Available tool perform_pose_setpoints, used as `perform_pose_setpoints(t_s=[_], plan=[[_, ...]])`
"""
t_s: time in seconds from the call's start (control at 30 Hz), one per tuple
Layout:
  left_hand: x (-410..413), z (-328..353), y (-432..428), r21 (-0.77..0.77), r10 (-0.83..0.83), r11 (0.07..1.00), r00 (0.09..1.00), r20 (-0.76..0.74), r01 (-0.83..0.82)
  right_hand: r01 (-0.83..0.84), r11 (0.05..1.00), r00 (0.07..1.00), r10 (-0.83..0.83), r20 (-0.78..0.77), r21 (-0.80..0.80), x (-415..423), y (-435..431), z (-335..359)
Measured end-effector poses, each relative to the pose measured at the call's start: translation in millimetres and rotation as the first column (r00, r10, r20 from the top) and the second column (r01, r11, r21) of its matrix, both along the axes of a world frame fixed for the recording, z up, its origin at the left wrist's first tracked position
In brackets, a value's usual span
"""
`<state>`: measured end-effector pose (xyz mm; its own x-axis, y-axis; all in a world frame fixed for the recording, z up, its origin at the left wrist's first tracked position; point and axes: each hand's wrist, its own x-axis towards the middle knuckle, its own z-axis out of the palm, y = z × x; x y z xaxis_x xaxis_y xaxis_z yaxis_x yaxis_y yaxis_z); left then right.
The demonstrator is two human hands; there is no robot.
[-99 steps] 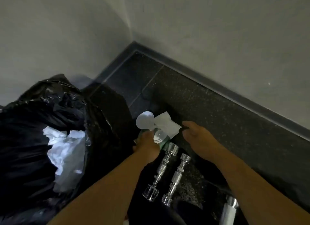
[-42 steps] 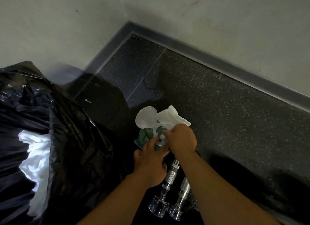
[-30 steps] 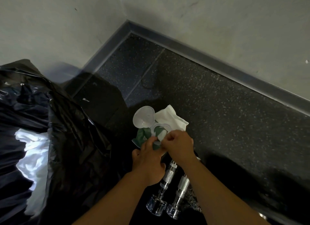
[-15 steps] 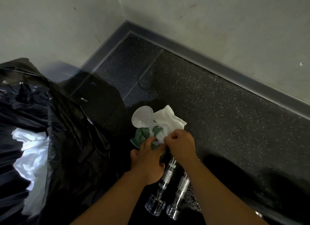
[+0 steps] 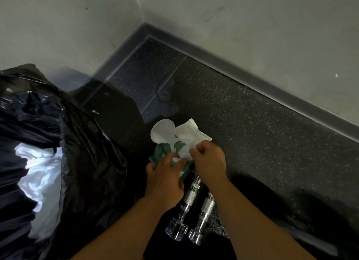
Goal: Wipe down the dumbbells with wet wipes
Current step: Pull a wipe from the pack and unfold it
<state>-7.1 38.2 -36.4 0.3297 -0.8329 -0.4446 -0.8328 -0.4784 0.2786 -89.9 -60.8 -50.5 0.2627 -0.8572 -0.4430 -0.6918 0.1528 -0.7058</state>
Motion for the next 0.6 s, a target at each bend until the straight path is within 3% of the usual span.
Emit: perform_pose_setpoints(t_s=[0.13, 0.27, 0.33, 0.4, 0.53, 0.6], plan=[[-1, 16, 4, -0.150, 0.113, 0.983, 0.993, 0.017, -0.109, 0.128, 0.985, 0.966, -0.151, 0.211, 0.119, -15, 2, 33], [-5, 47, -7, -0.120, 0.336, 0.928, 0.930, -0.146, -0.354, 0.205, 0.947, 0.891, -0.286, 0.353, 0.249, -38, -3, 75], [-9, 63, -14, -0.113, 0.423, 0.864, 0.830, -0.364, -0.490, 0.205, 0.928, 0.857, -0.323, 0.402, 0.311, -51, -5, 97], [-13, 85, -20, -0.017, 0.525, 0.758, 0.626, -0.577, -0.652, 0.221, 0.904, 0.801, -0.383, 0.461, 0.367, -62, -8, 119], [-14, 145, -25, 0.213, 0.565, 0.736, 0.409, -0.717, -0.642, 0.247, 0.843, 0.695, -0.498, 0.519, 0.478, -91, -15, 171], [-15, 175, -32, 0.252, 0.532, 0.769, 0.369, -0.762, -0.587, 0.259, 0.833, 0.667, -0.520, 0.533, 0.489, -105, -16, 196]])
